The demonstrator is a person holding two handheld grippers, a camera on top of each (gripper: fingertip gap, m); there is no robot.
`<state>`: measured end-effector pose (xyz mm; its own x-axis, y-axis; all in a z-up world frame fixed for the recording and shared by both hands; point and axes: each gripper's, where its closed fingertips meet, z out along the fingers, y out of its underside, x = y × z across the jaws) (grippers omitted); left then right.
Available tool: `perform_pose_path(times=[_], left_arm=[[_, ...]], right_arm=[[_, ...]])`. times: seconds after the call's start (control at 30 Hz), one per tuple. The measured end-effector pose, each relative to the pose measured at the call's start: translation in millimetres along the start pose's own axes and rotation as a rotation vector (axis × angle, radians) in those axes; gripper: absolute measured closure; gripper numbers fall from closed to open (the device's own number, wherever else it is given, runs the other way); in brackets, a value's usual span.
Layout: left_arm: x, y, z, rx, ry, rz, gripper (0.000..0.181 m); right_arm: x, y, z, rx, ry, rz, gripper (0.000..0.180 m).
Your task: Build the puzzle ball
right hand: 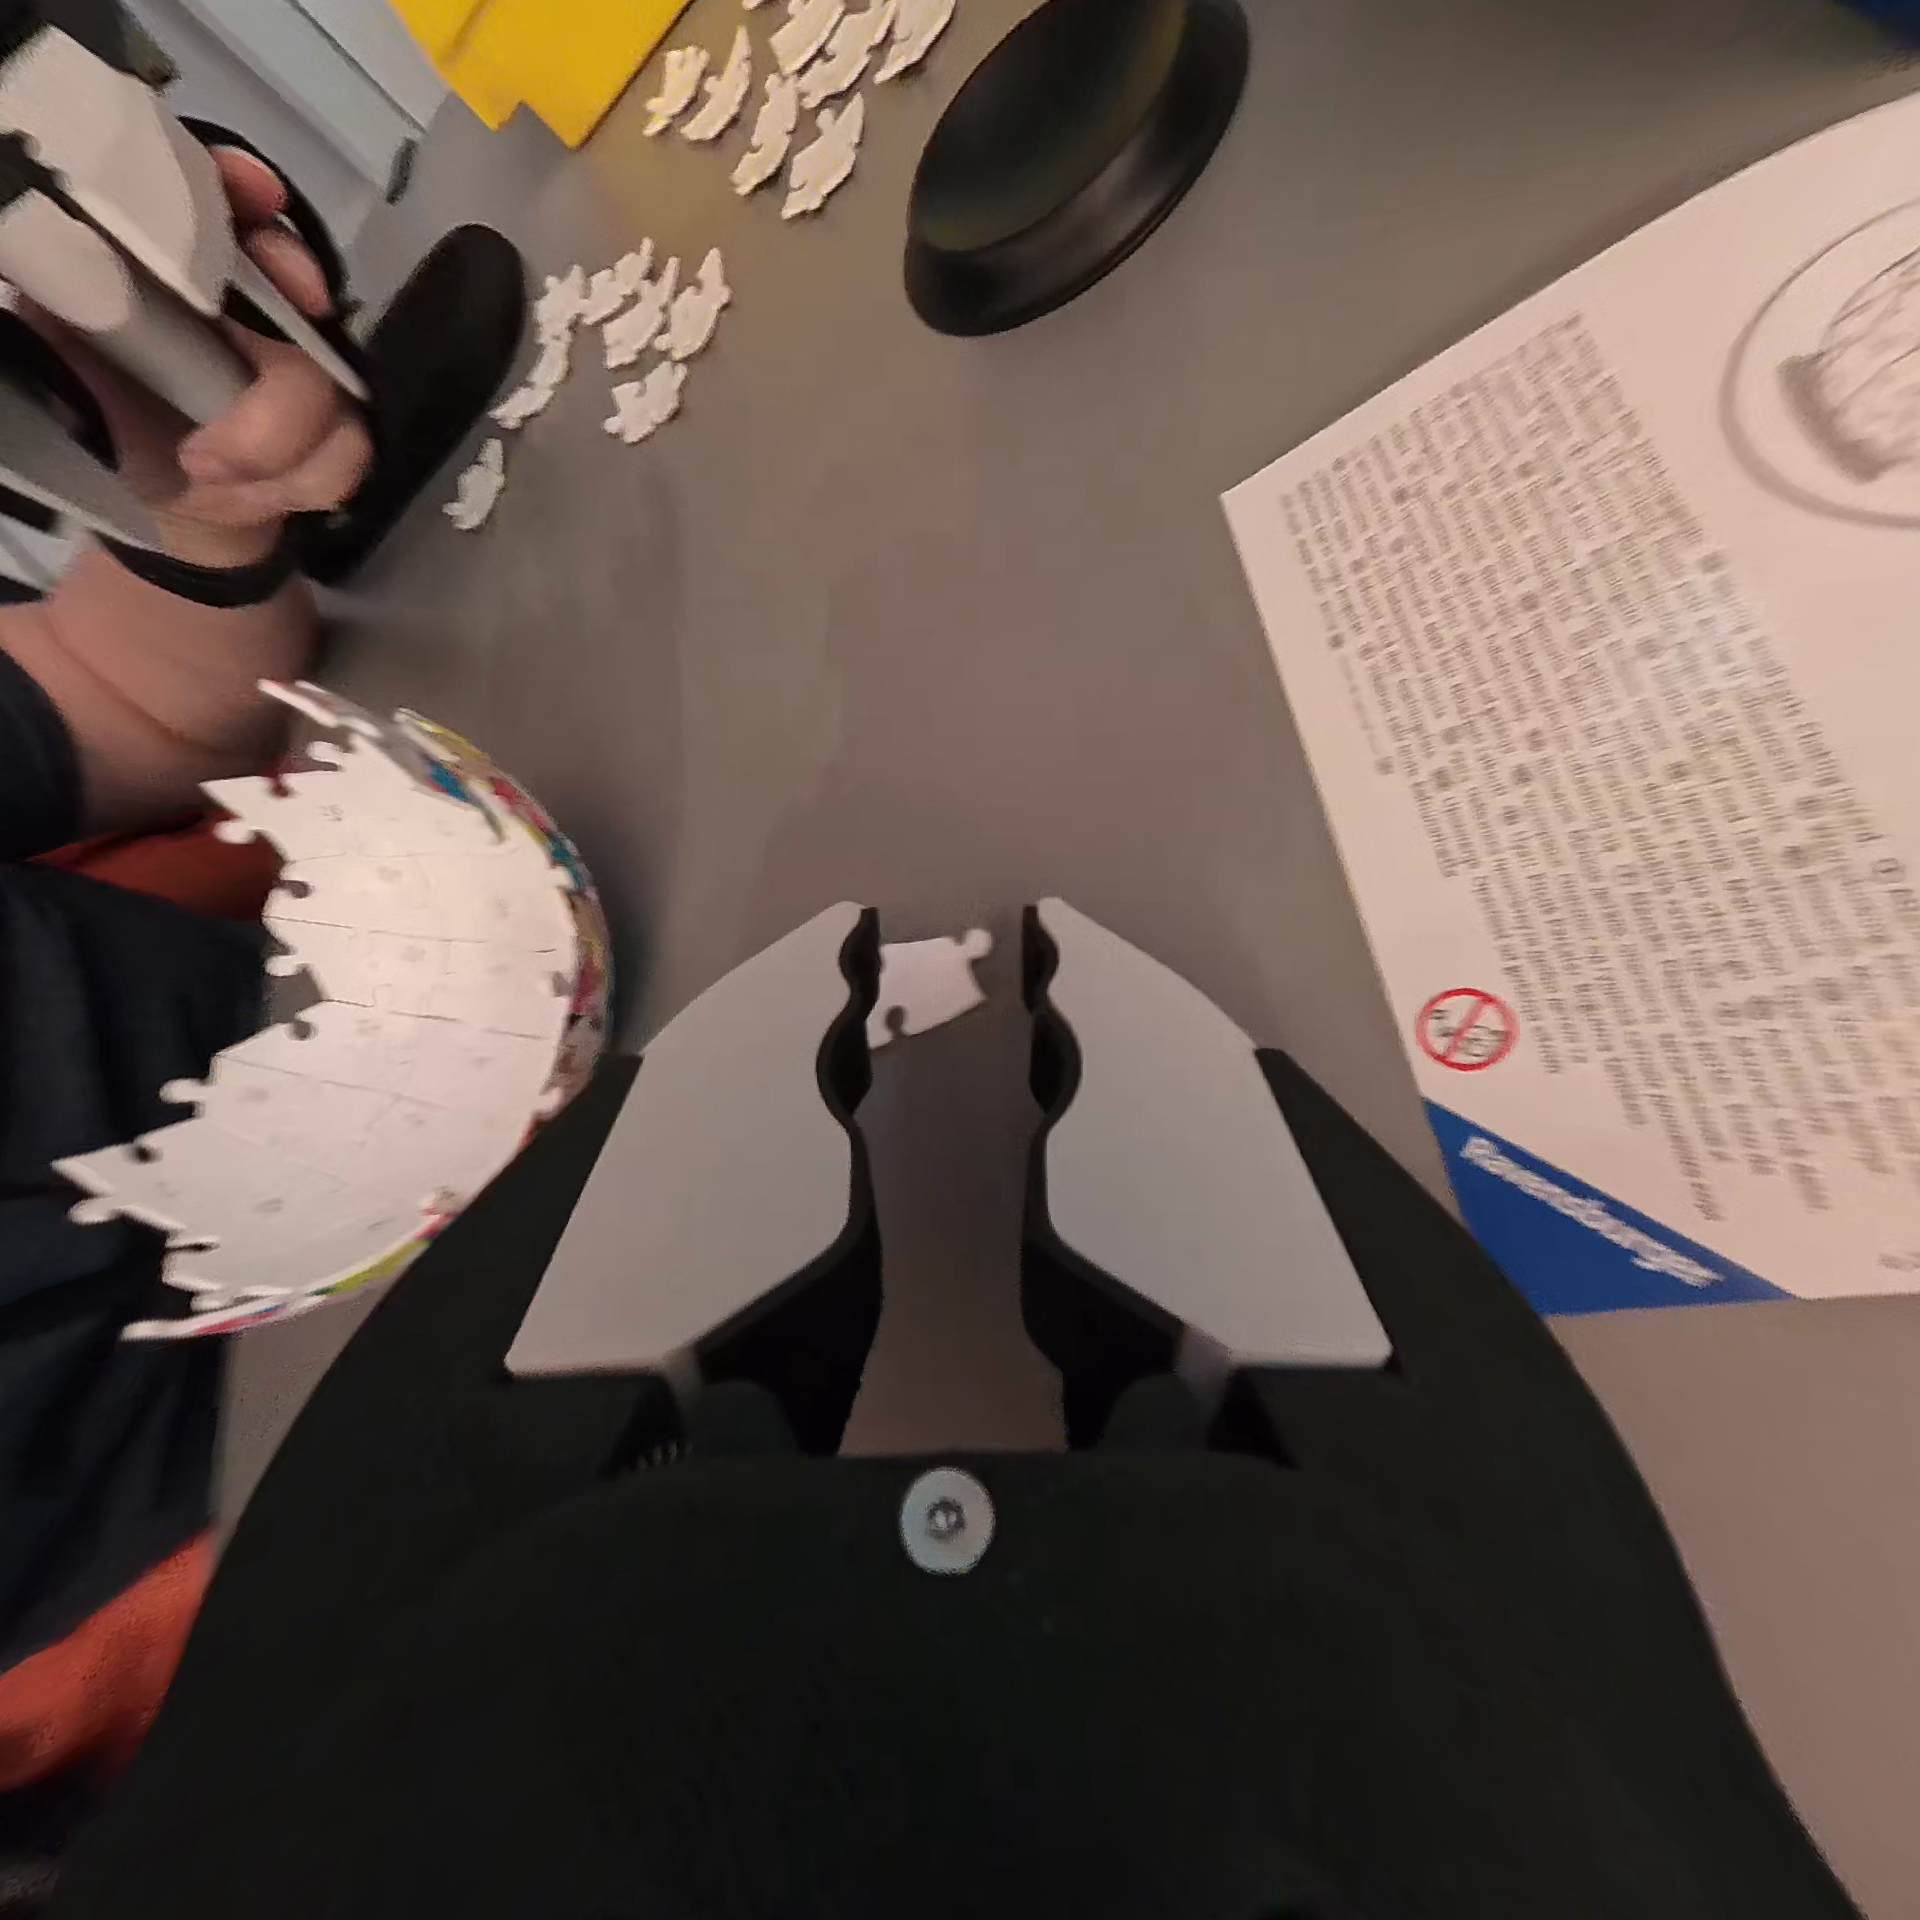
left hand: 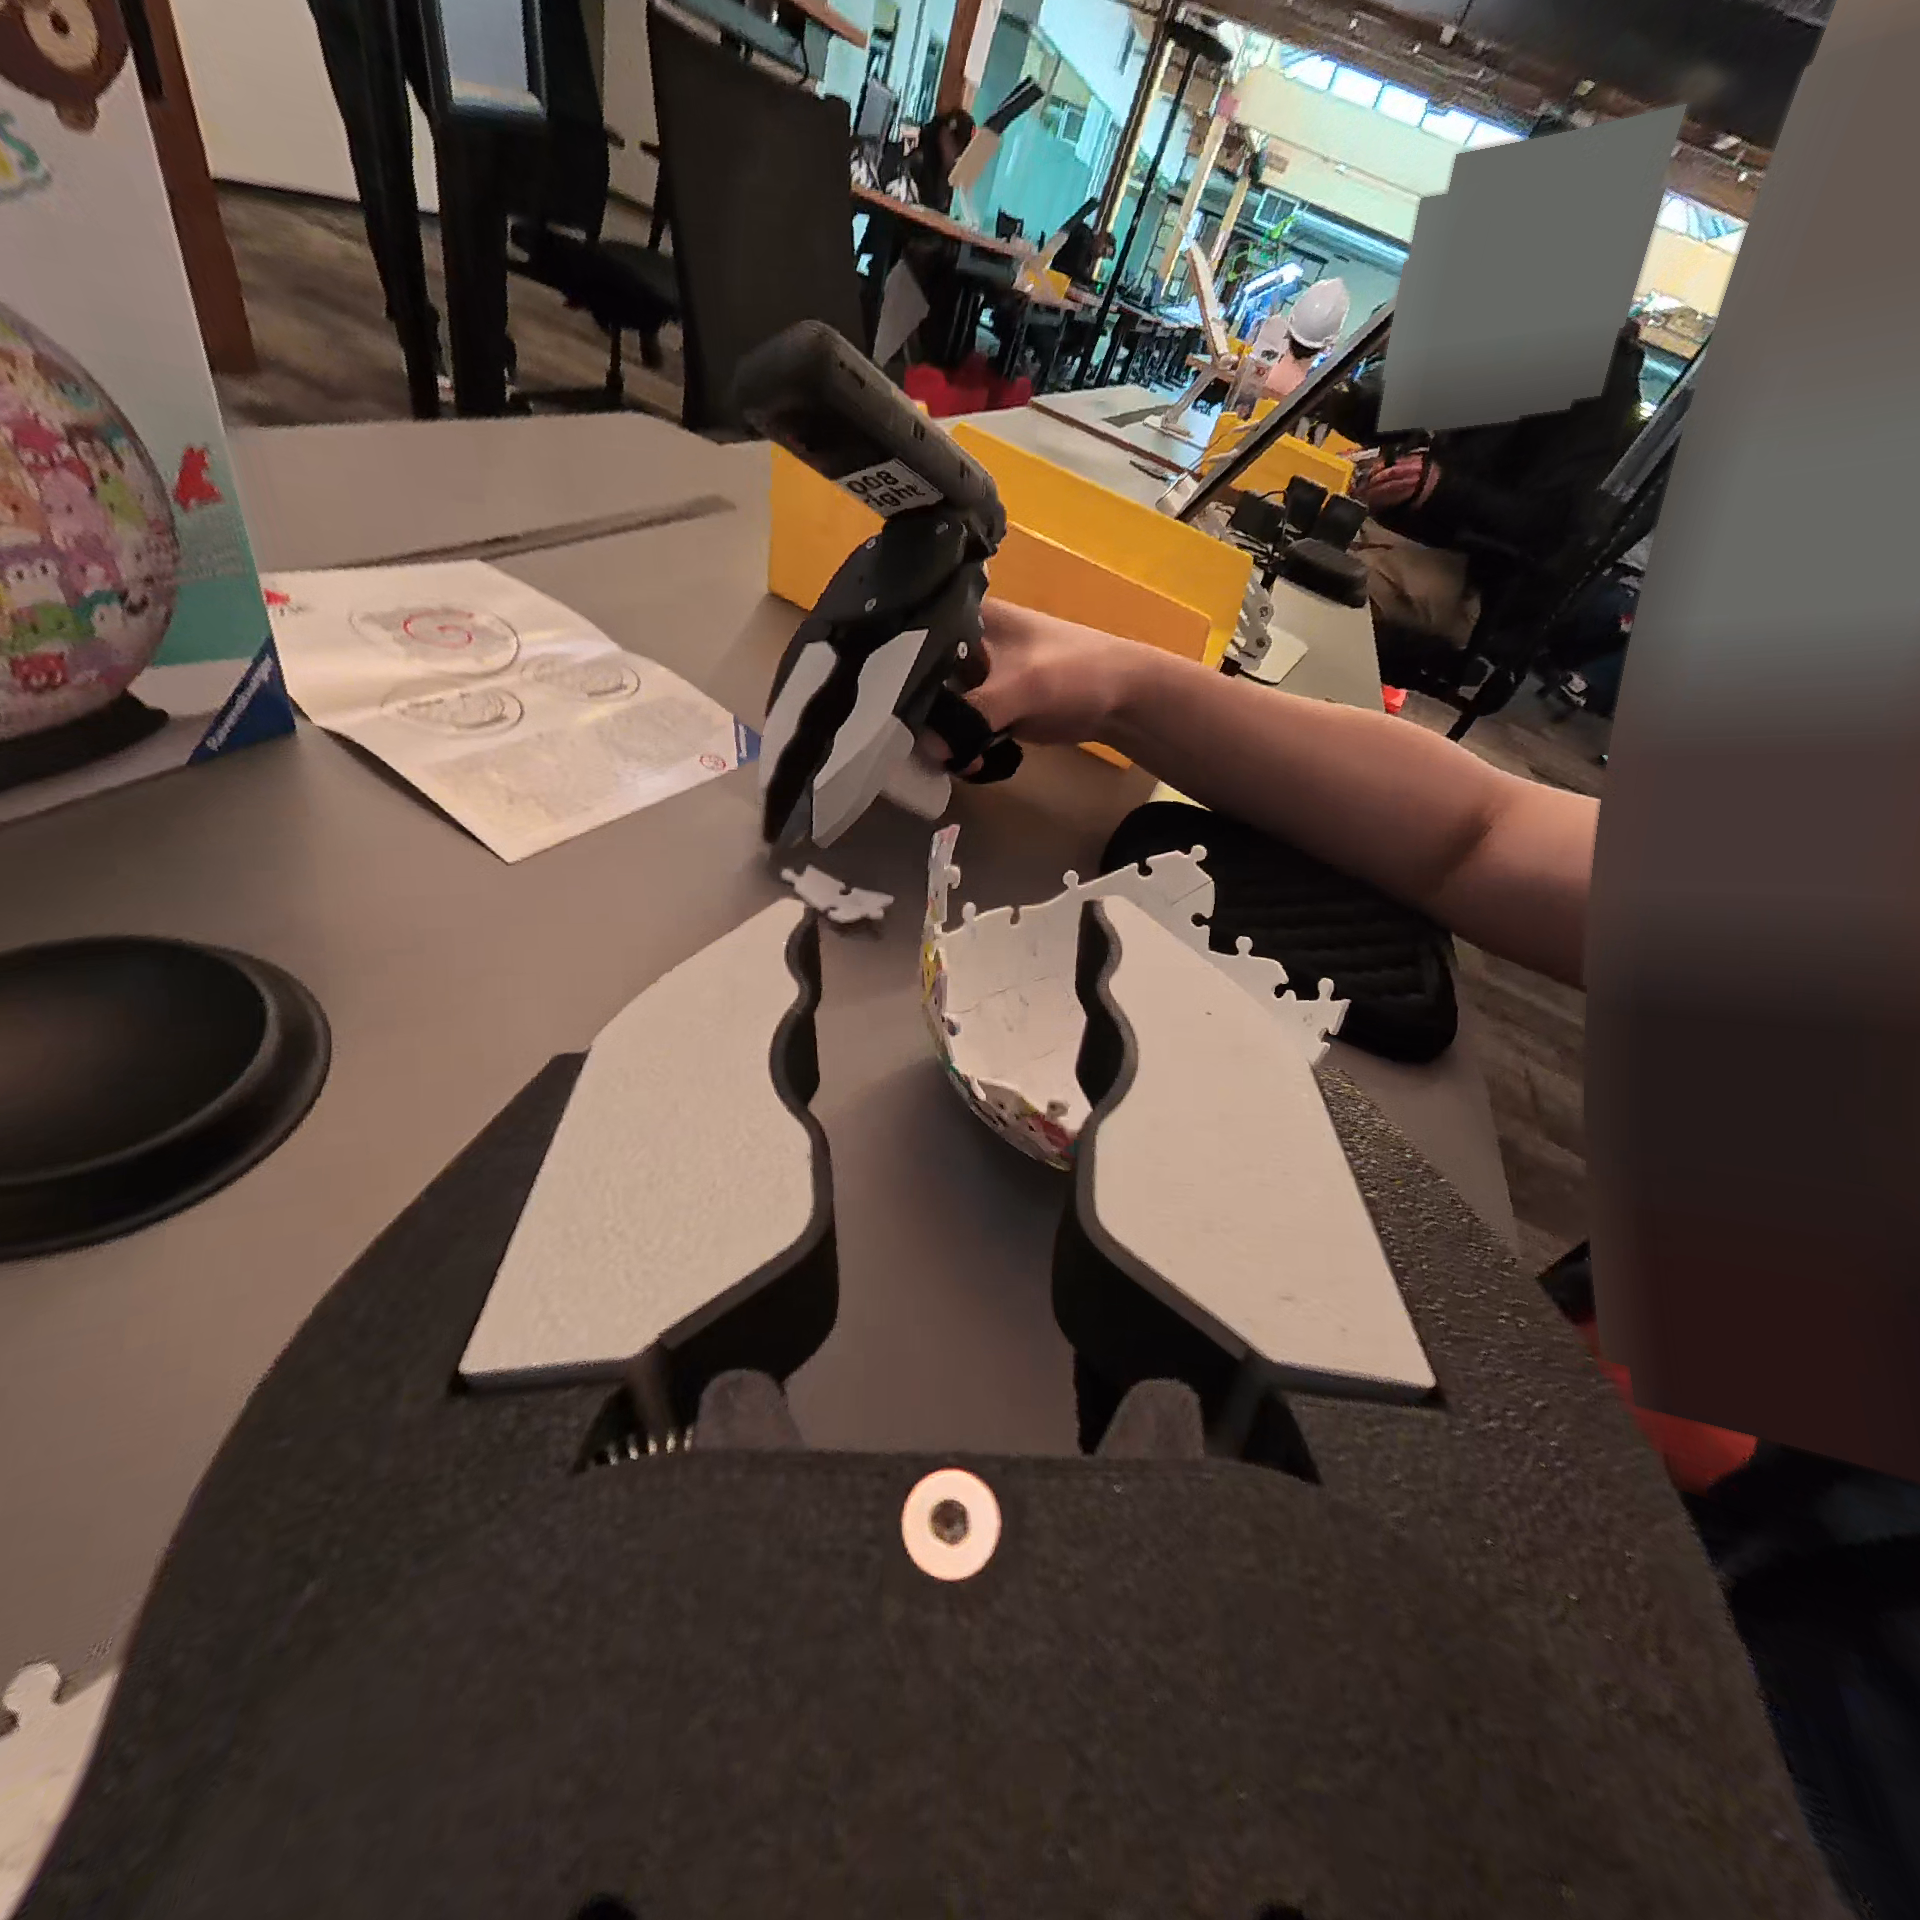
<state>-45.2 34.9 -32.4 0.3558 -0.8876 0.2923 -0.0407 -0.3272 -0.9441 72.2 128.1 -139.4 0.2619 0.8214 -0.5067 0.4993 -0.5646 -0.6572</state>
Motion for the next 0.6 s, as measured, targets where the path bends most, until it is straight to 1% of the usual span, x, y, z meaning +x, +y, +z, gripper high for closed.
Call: perform_pose_path(times=[0.1, 0.17, 0.2, 0.27, 0.3, 0.33, 0.37, 0.43, 0.5, 0.6], left_arm=[[0, -10, -4, 0.052, 0.011, 0.03, 0.133], [5, -19, -9, 0.096, 0.041, 0.065, 0.133], [8, -24, -12, 0.126, 0.05, 0.096, 0.132], [13, -32, -19, 0.188, 0.06, 0.158, 0.136], [14, -37, -23, 0.227, 0.071, 0.163, 0.136], [15, -40, -26, 0.255, 0.099, 0.148, 0.137], [14, -40, -29, 0.259, 0.118, 0.115, 0.139], [9, -39, -32, 0.243, 0.112, 0.109, 0.149], [7, -41, -37, 0.249, 0.063, 0.165, 0.157], [17, -51, -48, 0.285, 0.047, 0.24, 0.179]], right_arm=[[6, -13, -8, 0.05, 0.135, -0.162, 0.149], [6, -18, -14, 0.044, 0.235, -0.26, 0.149], [9, -15, -17, -0.004, 0.299, -0.3, 0.149], [21, 4, -23, -0.156, 0.413, -0.343, 0.151], [28, 16, -27, -0.236, 0.463, -0.346, 0.16], [32, 26, -30, -0.297, 0.478, -0.348, 0.169], [32, 28, -31, -0.295, 0.48, -0.343, 0.172], [32, 31, -38, -0.31, 0.503, -0.327, 0.176], [35, 39, -44, -0.366, 0.538, -0.323, 0.176], [32, 43, -45, -0.383, 0.549, -0.309, 0.178]])
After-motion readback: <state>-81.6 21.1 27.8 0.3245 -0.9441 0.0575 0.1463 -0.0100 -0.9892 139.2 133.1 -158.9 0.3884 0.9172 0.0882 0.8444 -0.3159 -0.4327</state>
